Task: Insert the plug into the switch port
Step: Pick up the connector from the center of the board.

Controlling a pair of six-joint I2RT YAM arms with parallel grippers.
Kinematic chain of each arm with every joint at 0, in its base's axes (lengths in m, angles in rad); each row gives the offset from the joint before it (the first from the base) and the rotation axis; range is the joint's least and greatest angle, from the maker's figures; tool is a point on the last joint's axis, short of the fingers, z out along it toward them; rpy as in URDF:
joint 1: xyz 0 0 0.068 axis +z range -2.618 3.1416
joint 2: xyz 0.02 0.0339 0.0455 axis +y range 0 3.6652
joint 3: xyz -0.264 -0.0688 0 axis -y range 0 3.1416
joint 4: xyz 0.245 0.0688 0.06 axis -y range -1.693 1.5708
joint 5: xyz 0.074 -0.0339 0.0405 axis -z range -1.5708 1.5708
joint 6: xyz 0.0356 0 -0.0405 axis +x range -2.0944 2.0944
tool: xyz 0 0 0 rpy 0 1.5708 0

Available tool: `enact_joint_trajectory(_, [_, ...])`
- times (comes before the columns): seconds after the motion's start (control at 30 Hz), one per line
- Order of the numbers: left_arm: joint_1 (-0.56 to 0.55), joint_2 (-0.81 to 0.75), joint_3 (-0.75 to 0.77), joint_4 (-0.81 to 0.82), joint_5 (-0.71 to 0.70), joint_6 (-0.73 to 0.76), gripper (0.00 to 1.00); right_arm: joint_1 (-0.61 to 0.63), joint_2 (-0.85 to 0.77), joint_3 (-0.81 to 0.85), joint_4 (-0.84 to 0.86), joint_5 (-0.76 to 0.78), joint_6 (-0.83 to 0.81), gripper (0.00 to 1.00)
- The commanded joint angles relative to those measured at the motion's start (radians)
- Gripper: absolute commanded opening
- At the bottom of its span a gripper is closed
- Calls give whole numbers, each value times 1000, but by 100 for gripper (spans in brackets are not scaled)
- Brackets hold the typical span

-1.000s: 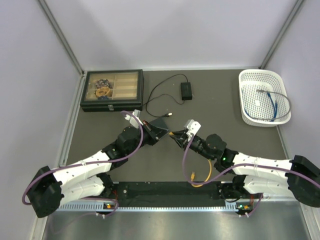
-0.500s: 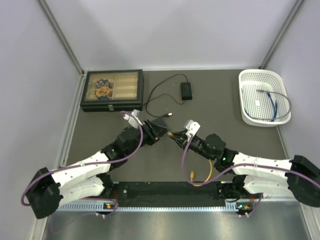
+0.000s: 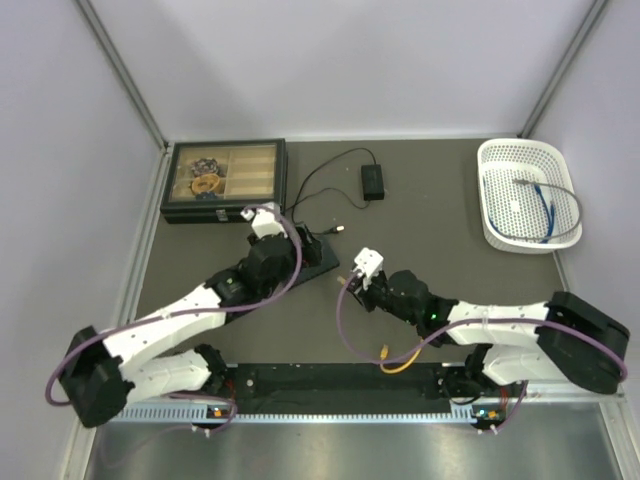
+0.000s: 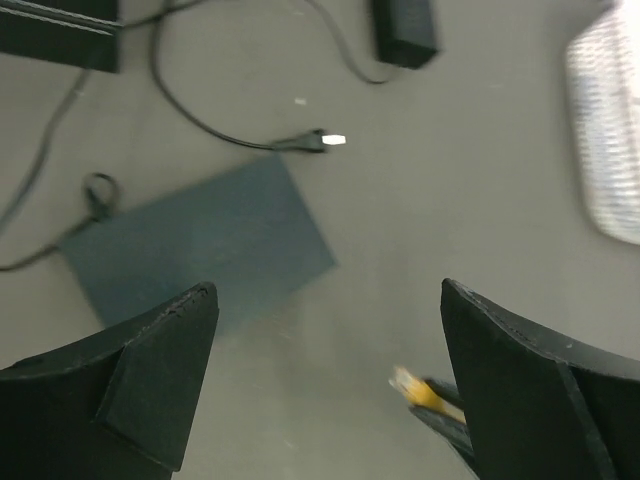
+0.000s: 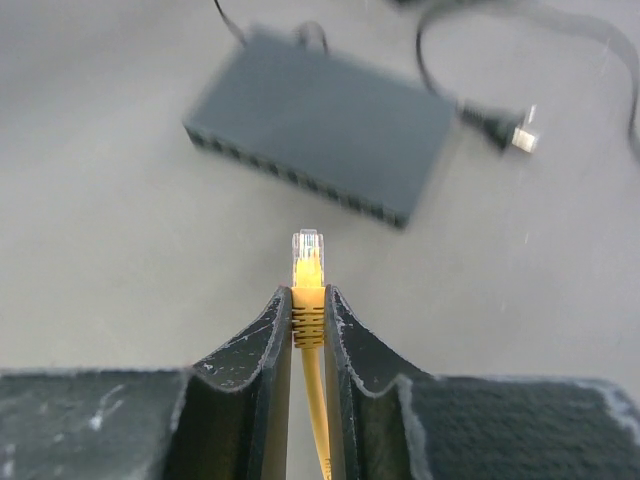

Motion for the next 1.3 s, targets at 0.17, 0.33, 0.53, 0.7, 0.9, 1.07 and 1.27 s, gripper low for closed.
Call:
enact_joint_trajectory(0.17, [133,357,218,-114,43,159,92,-7,216,75,61,73,76,0])
enact_joint_trajectory(0.33, [186,501,303,-121,113,164,91,-23,320,92,156,102,127,0])
enact_joint_trajectory(0.53, [217,619,375,-118,160,164,91,-23,393,132,201,191,165,0])
enact_joint_trajectory(0.7, [232,687,409,-127,192,164,91,-23,420,156,221,225,159,0])
enact_joint_trajectory(0.9, [245,719,409,-135,216,156,89,-23,445,195,189,210,168,0])
enact_joint_trajectory(1.07, [246,731,406,-143,233,147,89,-23,448,204,155,213,194,0])
enact_joint_trajectory(1.27, [249,736,412,-164,264,133,89,-23,434,208,81,210,224,0])
